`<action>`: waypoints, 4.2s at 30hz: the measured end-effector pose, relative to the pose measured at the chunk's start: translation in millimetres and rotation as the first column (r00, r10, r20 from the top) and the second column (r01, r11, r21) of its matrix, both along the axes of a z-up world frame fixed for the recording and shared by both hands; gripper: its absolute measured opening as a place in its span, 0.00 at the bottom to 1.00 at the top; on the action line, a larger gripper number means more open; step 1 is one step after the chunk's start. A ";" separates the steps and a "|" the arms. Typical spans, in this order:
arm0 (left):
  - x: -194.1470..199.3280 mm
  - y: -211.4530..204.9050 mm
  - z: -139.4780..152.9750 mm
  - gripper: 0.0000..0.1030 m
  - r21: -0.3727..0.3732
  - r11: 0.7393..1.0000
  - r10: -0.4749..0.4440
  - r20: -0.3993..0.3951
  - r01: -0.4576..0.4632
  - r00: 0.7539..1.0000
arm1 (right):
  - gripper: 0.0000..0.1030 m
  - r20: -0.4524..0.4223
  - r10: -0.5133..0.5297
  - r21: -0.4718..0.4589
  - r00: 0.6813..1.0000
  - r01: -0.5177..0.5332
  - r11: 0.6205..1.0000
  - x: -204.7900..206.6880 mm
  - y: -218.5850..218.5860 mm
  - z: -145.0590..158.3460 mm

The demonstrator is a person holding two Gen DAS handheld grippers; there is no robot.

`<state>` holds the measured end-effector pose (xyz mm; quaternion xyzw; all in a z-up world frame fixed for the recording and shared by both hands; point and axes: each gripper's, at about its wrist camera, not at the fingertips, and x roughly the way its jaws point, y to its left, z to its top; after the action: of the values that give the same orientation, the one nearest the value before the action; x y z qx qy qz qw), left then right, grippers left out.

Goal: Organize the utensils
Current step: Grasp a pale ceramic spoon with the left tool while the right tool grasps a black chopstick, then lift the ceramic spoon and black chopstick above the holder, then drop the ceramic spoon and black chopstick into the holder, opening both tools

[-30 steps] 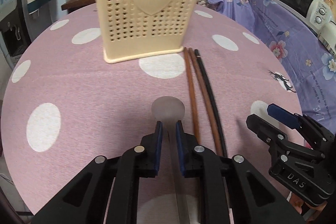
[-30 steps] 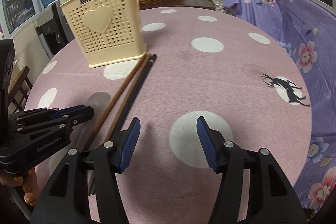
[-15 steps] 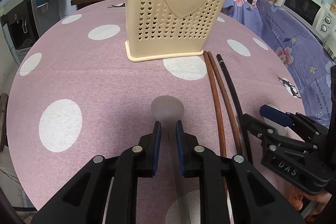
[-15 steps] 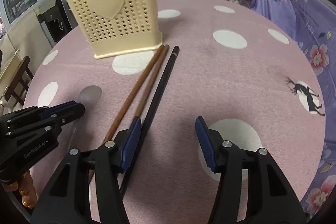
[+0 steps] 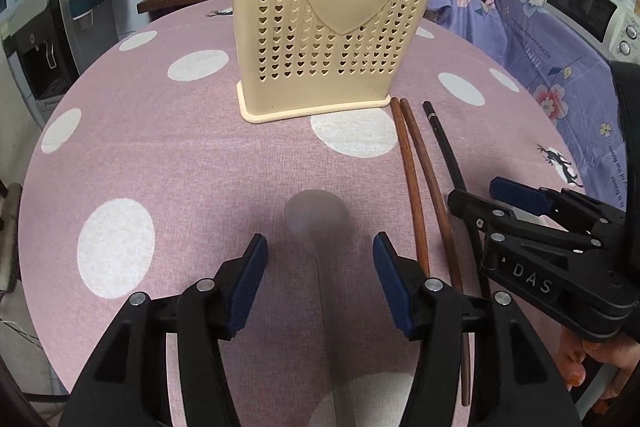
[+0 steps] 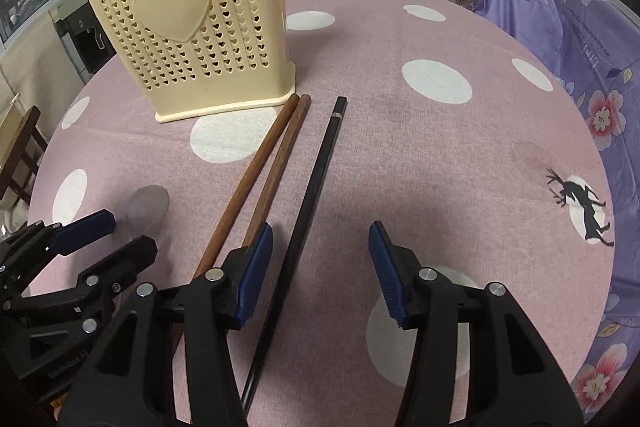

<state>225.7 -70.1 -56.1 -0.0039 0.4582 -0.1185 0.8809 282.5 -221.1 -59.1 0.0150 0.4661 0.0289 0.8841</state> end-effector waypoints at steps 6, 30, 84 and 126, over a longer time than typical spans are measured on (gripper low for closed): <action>17.3 -6.8 0.8 0.38 0.064 0.998 0.008 -0.018 -0.007 1.000 | 0.44 -0.008 -0.031 -0.021 0.999 0.031 0.999 24.7 -1.1 0.6; 26.9 -8.8 21.9 0.35 0.029 1.000 0.008 0.072 -0.010 0.997 | 0.09 0.011 -0.141 0.083 0.990 0.139 0.987 76.2 -19.4 8.3; 46.7 50.6 243.5 0.35 -0.268 0.957 0.267 0.644 -0.115 0.717 | 0.08 0.605 0.016 0.166 0.796 -0.145 0.975 -11.0 -8.9 322.7; 31.8 32.5 116.5 0.71 -0.163 0.971 0.234 0.528 -0.173 0.816 | 0.46 0.557 -0.017 0.122 0.830 -0.062 0.991 23.5 1.2 189.0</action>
<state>257.4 -37.6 60.4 -0.0663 0.1794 -0.0443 0.9805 306.1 -219.9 129.9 0.0602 0.1854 0.0738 0.9780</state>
